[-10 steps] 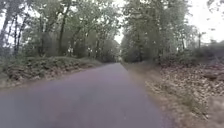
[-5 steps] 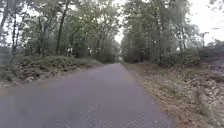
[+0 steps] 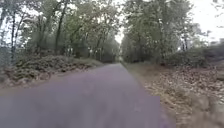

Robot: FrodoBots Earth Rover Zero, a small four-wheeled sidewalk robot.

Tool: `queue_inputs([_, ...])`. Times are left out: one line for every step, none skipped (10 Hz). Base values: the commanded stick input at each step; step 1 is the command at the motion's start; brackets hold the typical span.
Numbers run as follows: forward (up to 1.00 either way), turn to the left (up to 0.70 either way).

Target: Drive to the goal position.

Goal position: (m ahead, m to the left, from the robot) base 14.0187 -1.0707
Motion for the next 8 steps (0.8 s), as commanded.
queue_inputs([0.70, 0.00])
queue_inputs([0.70, 0.00])
queue_inputs([0.70, 0.00])
queue_inputs([0.70, 0.00])
queue_inputs([0.70, 0.00])
queue_inputs([0.70, 0.00])
queue_inputs([0.70, 0.00])
queue_inputs([0.70, 0.00])
